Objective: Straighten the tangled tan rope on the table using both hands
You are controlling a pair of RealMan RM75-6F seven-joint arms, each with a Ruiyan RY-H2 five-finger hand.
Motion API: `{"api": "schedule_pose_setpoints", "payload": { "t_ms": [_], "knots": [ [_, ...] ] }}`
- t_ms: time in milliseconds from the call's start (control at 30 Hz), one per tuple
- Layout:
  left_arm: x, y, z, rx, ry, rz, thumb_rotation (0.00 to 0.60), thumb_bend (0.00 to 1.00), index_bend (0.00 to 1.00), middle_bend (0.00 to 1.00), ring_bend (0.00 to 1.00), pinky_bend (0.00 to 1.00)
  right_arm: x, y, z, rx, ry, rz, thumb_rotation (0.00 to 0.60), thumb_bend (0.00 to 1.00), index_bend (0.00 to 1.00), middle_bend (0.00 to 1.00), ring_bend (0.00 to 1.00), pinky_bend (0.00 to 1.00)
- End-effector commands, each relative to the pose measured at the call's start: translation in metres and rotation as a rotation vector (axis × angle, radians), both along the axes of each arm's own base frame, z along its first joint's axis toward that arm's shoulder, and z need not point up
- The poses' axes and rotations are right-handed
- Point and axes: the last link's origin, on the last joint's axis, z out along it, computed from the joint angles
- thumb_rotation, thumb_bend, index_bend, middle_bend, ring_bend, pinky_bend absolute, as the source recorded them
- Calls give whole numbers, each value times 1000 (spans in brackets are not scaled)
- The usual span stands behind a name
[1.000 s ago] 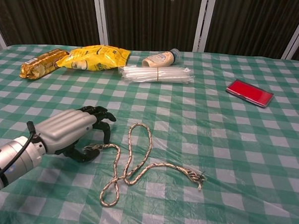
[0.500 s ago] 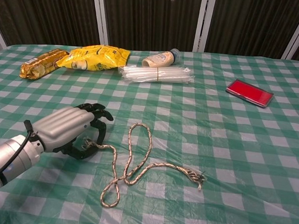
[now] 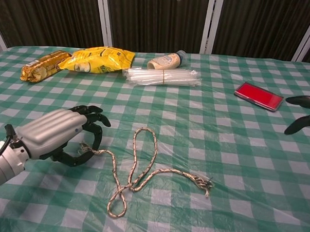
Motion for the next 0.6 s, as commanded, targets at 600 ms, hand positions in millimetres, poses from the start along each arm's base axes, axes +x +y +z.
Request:
{"api": "schedule_pose_setpoints", "payload": {
  "t_ms": [600],
  "knots": [
    [-16,0,11,18,-13,44,600,484,671,200,67,111,59,-44,-119,137,109,78,600,389,608,5,0,0]
  ]
}}
